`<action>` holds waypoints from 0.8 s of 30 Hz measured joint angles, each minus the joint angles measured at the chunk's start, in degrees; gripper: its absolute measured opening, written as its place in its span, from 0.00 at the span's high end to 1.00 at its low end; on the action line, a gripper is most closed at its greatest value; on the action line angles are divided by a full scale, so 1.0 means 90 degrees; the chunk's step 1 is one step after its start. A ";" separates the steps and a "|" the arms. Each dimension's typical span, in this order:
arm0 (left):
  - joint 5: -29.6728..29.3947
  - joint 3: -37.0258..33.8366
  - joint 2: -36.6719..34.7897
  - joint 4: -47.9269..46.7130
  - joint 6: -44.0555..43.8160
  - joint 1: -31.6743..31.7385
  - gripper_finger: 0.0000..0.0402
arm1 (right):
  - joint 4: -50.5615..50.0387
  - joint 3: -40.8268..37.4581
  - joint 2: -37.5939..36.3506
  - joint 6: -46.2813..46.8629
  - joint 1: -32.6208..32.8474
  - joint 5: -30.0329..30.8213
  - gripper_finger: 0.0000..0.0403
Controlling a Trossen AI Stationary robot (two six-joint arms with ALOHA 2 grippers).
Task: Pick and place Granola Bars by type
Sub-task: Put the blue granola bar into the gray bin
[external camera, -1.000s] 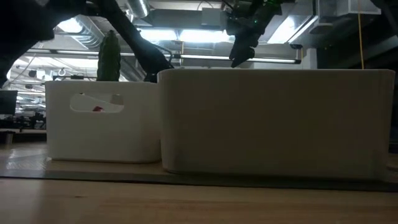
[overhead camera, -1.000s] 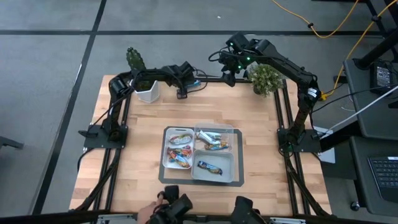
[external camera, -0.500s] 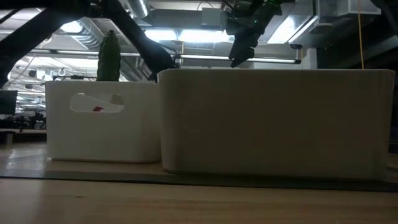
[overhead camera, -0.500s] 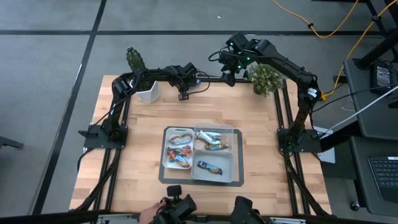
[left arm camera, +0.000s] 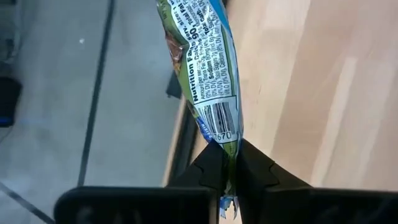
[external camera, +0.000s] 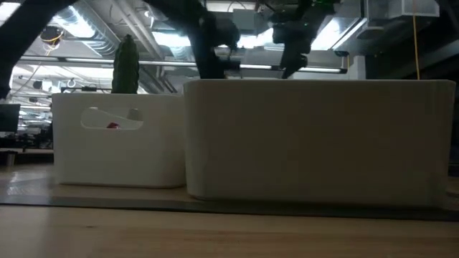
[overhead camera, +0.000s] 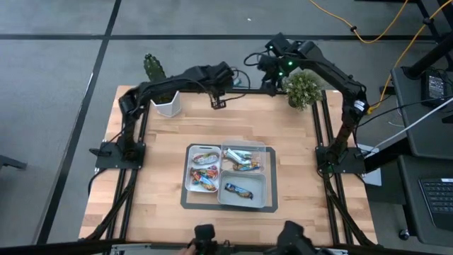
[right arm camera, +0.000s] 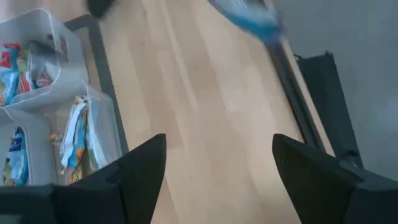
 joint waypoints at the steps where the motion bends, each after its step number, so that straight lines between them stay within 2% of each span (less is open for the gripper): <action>1: -0.0048 0.0027 -0.0162 -0.0077 -0.0079 -0.0026 0.96 | -0.0061 0.0000 -0.0064 0.0000 -0.0080 0.0068 0.27; 5: -0.0125 0.0045 -0.0997 -0.0180 -0.0594 -0.0189 0.97 | -0.0072 0.0000 -0.0379 0.0045 -0.0292 0.0831 0.27; 10: -0.0124 0.0049 -0.2210 -0.0106 -0.1323 -0.0692 0.97 | 0.0017 -0.0031 -0.0816 0.0231 -0.0400 0.0727 0.27; 13: -0.0124 0.0059 -0.2905 -0.0098 -0.1767 -0.1159 0.97 | 0.0601 -0.0640 -0.1426 0.0423 -0.0278 0.0562 0.27; 18: -0.0382 0.0059 -0.3703 0.0083 -0.2463 -0.2167 0.97 | 0.3269 -0.3017 -0.3194 0.1133 0.0261 0.0176 0.27; 24: -0.1074 0.0059 -0.3880 0.0643 -0.2555 -0.3320 0.97 | 0.8203 -0.5824 -0.5199 0.2032 0.1341 -0.0623 0.27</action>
